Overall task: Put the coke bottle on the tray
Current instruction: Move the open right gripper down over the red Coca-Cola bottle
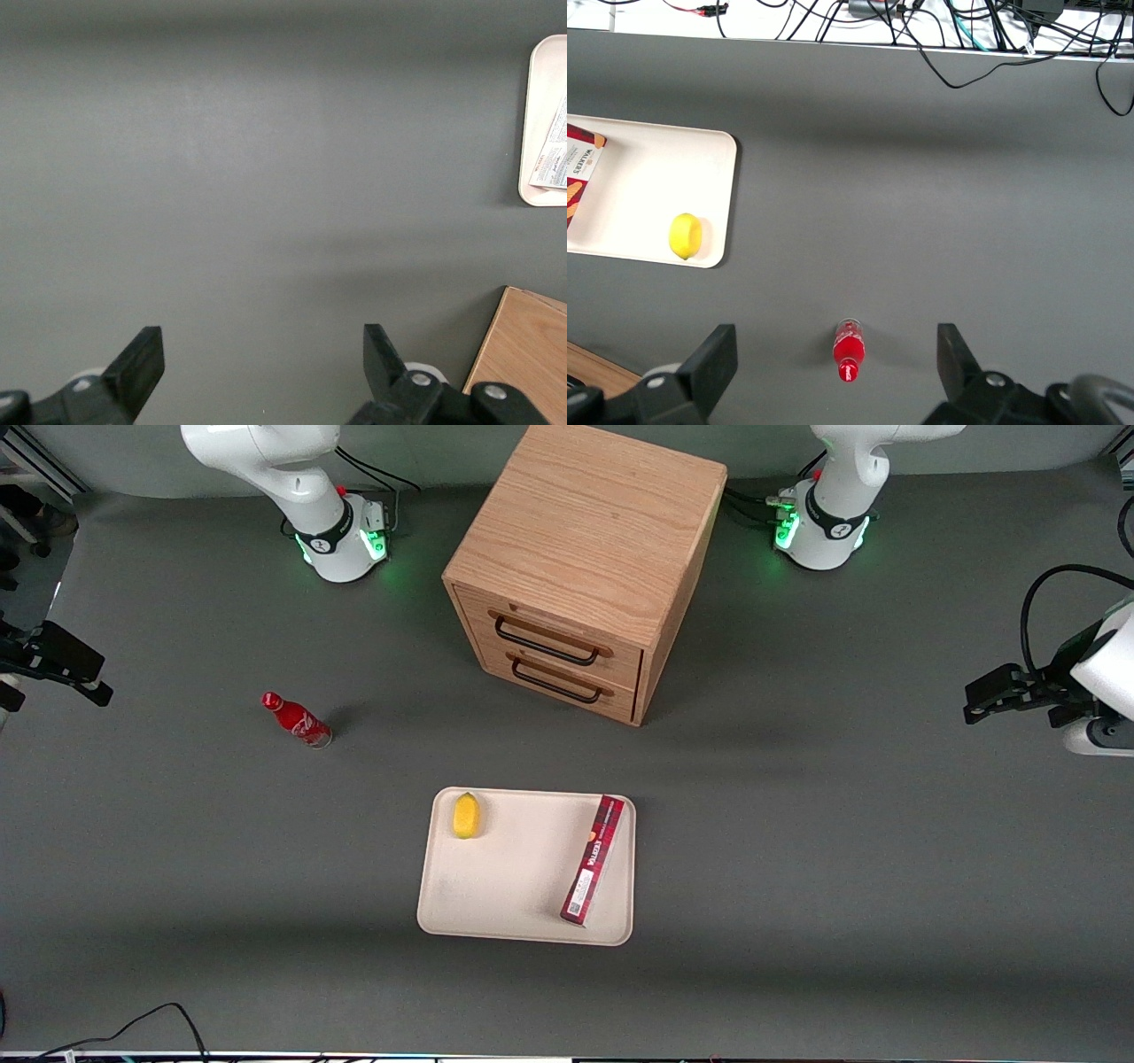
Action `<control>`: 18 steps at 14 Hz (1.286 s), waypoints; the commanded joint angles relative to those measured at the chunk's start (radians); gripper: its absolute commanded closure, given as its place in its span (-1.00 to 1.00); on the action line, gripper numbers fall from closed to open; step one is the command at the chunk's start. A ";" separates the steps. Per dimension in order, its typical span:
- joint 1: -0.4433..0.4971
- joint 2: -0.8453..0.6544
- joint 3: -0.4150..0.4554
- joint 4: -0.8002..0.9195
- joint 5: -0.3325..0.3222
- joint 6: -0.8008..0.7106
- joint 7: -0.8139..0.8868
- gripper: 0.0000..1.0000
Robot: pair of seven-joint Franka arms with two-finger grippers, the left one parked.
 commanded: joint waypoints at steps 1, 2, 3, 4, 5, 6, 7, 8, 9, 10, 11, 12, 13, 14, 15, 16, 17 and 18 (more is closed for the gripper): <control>0.015 0.006 -0.008 0.018 -0.017 -0.020 0.019 -1.00; 0.015 0.009 -0.007 0.019 -0.019 -0.020 0.027 -1.00; 0.017 0.015 -0.007 0.019 -0.017 -0.020 0.027 -1.00; 0.017 0.027 -0.005 0.015 -0.017 -0.017 0.025 -1.00; 0.018 0.049 -0.004 0.015 -0.017 -0.014 0.022 -1.00; 0.030 0.066 -0.002 0.010 -0.017 -0.014 0.019 -1.00; 0.038 0.070 -0.001 -0.017 -0.017 -0.008 0.024 -1.00; 0.040 0.075 0.004 -0.054 -0.017 0.014 0.024 -1.00; 0.040 0.074 0.007 -0.109 -0.017 0.053 0.022 -1.00; 0.040 0.061 0.010 -0.181 -0.016 0.095 0.024 -1.00; 0.040 0.055 0.012 -0.233 -0.016 0.106 0.024 -1.00; 0.038 0.051 0.012 -0.279 -0.014 0.121 0.021 -1.00; 0.038 0.032 0.010 -0.328 -0.004 0.145 0.013 -1.00; 0.038 -0.004 0.012 -0.400 -0.001 0.188 0.013 -1.00; 0.037 -0.058 0.012 -0.503 -0.001 0.274 0.015 -1.00; 0.032 -0.098 0.015 -0.605 -0.002 0.360 0.012 -1.00; 0.032 -0.113 0.016 -0.664 -0.002 0.398 0.010 -1.00; 0.035 -0.129 0.016 -0.712 -0.001 0.417 0.010 -1.00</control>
